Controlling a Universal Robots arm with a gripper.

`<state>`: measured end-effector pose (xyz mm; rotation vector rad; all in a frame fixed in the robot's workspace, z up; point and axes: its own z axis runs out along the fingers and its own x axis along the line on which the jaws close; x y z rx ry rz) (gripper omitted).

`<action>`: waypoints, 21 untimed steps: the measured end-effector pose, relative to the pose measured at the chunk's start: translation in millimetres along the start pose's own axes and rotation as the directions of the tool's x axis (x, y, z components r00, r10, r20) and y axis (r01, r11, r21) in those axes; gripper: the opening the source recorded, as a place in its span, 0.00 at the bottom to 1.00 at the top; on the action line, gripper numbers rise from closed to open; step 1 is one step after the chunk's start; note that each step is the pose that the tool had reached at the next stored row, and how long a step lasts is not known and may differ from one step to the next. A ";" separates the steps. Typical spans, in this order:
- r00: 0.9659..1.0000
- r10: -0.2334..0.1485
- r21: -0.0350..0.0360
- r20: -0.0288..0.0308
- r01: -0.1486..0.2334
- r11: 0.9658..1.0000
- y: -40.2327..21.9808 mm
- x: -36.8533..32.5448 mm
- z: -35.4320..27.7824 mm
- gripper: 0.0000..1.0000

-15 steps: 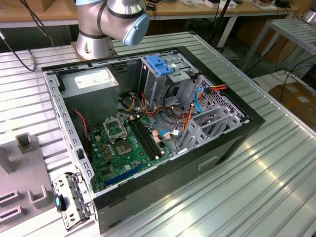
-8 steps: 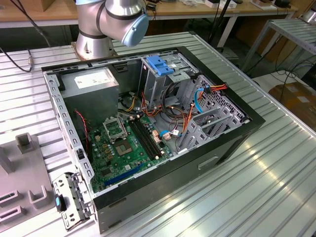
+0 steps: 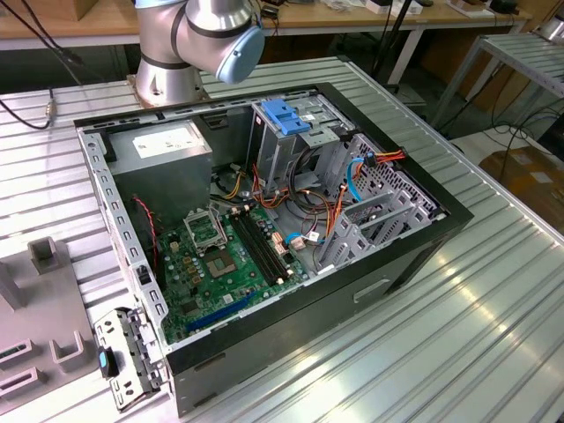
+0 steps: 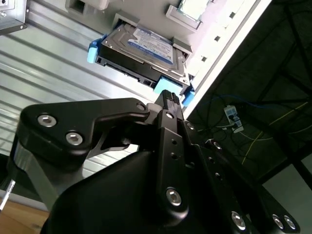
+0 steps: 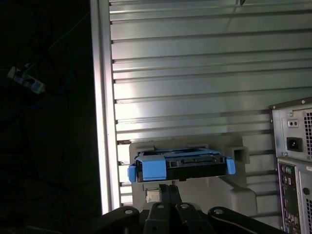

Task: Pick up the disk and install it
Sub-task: 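Reach for the disk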

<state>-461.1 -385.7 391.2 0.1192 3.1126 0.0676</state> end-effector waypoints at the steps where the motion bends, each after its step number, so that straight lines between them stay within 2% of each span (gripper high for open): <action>1: 1.000 0.000 0.000 0.000 0.000 1.000 0.0 0.0 0.0 0.11; 8: 1.000 -0.002 0.000 0.000 0.002 1.000 0.0 0.2 0.0 0.11; 10: 0.999 -0.052 -0.001 -0.002 0.052 0.999 0.1 0.4 0.0 0.11; 12: 0.996 -0.087 -0.002 -0.004 0.087 0.996 0.0 0.3 0.0 0.11; 13: 0.994 -0.110 -0.003 -0.005 0.110 0.994 0.0 0.3 0.0 0.11; 14: 0.991 -0.134 -0.004 -0.006 0.134 0.991 0.0 0.3 0.0 0.11; 15: 0.982 -0.187 -0.005 -0.008 0.187 0.982 0.0 0.3 0.1 0.11; 18: 0.968 -0.250 -0.007 -0.010 0.250 0.968 0.0 0.3 0.1 0.11; 20: 0.955 -0.295 -0.009 -0.012 0.295 0.955 0.0 0.3 0.2 0.11; 21: 0.952 -0.305 -0.010 -0.012 0.305 0.952 0.0 0.3 0.3 0.11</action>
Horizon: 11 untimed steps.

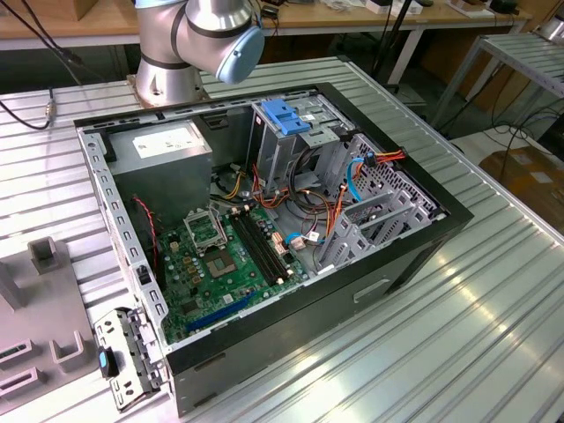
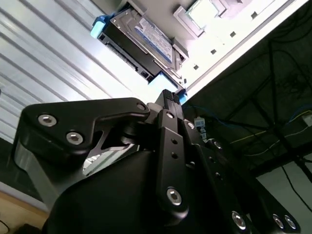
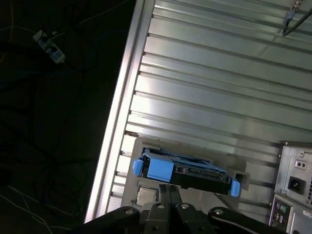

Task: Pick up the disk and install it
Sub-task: 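Reach for the disk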

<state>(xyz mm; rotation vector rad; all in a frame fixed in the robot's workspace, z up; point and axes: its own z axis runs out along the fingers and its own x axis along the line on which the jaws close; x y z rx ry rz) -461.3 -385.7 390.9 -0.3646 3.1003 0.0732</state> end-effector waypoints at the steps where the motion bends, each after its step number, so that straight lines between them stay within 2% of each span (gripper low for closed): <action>1: 1.000 -0.013 0.000 -0.001 0.013 1.000 0.0 0.0 0.0 0.11; 3: 0.999 -0.053 -0.001 -0.002 0.053 0.999 0.0 0.1 0.1 0.11; 7: 0.995 -0.101 -0.003 -0.004 0.101 0.995 0.0 0.1 0.1 0.11; 9: 0.992 -0.129 -0.004 -0.006 0.129 0.992 0.0 0.1 0.1 0.11; 11: 0.986 -0.167 -0.005 -0.007 0.167 0.986 0.0 0.1 0.2 0.11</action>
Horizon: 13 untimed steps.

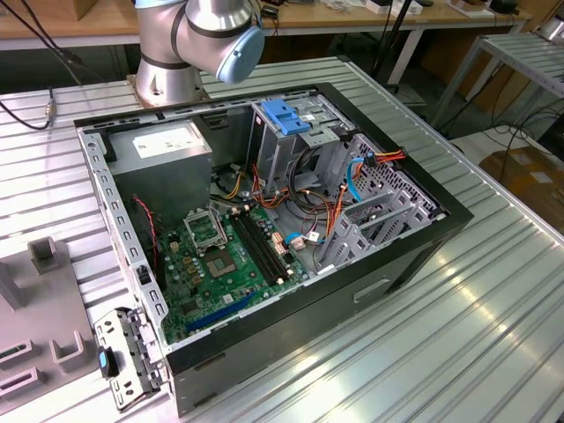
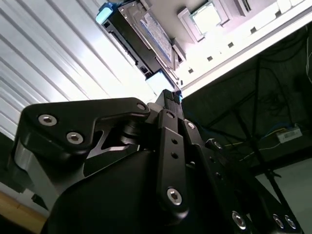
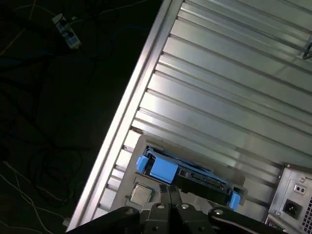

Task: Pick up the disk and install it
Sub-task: 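Reach for the disk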

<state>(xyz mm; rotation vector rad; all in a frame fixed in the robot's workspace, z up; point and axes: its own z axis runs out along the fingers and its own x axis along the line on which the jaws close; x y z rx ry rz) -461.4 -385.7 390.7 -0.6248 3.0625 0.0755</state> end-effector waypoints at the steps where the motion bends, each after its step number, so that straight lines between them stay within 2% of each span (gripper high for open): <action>1: 1.000 -0.013 0.000 -0.001 0.013 1.000 0.0 0.0 0.0 0.11; 3: 0.998 -0.057 -0.001 -0.003 0.057 0.998 0.0 0.0 0.1 0.11; 7: 0.990 -0.139 -0.003 -0.007 0.139 0.990 0.0 0.0 0.4 0.11; 10: 0.980 -0.196 -0.004 -0.009 0.196 0.981 0.0 0.0 0.6 0.11; 11: 0.973 -0.229 -0.005 -0.011 0.229 0.973 0.0 0.1 0.7 0.11; 13: 0.963 -0.269 -0.006 -0.012 0.269 0.963 0.0 0.0 0.9 0.11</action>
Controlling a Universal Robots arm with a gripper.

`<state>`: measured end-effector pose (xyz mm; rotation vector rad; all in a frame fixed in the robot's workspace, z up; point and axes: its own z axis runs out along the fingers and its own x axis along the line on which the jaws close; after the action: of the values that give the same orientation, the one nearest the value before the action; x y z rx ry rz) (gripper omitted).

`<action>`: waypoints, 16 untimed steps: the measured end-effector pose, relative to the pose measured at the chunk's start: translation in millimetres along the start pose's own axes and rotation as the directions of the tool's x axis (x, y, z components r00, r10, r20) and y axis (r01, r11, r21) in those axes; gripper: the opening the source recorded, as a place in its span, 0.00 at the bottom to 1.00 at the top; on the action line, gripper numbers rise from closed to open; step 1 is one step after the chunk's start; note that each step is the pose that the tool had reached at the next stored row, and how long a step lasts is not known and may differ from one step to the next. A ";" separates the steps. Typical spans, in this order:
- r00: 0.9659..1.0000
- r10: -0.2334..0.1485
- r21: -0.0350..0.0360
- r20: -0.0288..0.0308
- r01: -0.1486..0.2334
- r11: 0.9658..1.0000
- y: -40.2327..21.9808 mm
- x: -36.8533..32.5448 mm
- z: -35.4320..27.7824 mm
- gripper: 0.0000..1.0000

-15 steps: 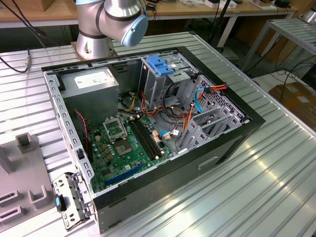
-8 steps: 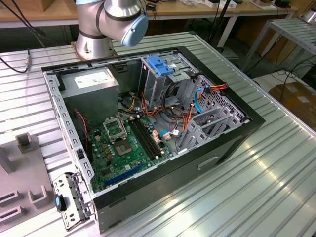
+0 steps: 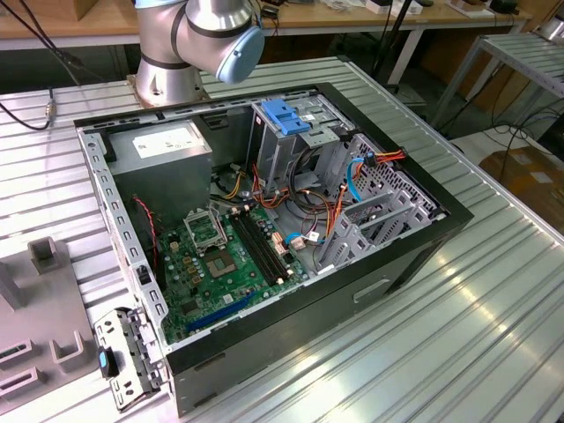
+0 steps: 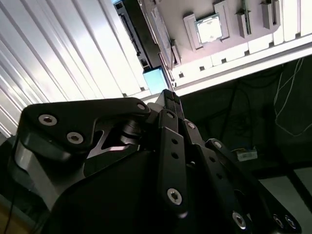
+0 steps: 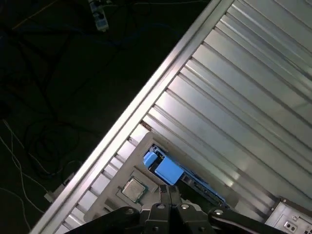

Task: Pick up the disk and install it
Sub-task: 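Reach for the disk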

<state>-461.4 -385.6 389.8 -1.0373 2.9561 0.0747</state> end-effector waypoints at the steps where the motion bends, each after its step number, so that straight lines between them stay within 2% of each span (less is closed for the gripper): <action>1: 1.000 -0.023 -0.001 -0.001 0.023 1.000 0.0 0.0 0.1 0.11; 3: 0.997 -0.074 -0.002 -0.003 0.074 0.997 0.0 0.0 0.4 0.11; 6: 0.990 -0.141 -0.003 -0.006 0.141 0.990 0.0 0.0 0.7 0.11; 8: 0.983 -0.181 -0.005 -0.008 0.181 0.983 -0.1 0.0 0.9 0.11; 9: 0.976 -0.217 -0.006 -0.009 0.217 0.976 0.0 0.0 1.1 0.11; 11: 0.968 -0.252 -0.007 -0.010 0.251 0.968 0.0 0.0 1.3 0.11; 14: 0.949 -0.317 -0.008 -0.012 0.316 0.949 -0.2 0.0 2.1 0.11; 16: 0.939 -0.344 -0.007 -0.012 0.344 0.939 -0.3 -0.1 2.9 0.11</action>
<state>-461.2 -385.7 386.9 -1.5404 2.7346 0.0726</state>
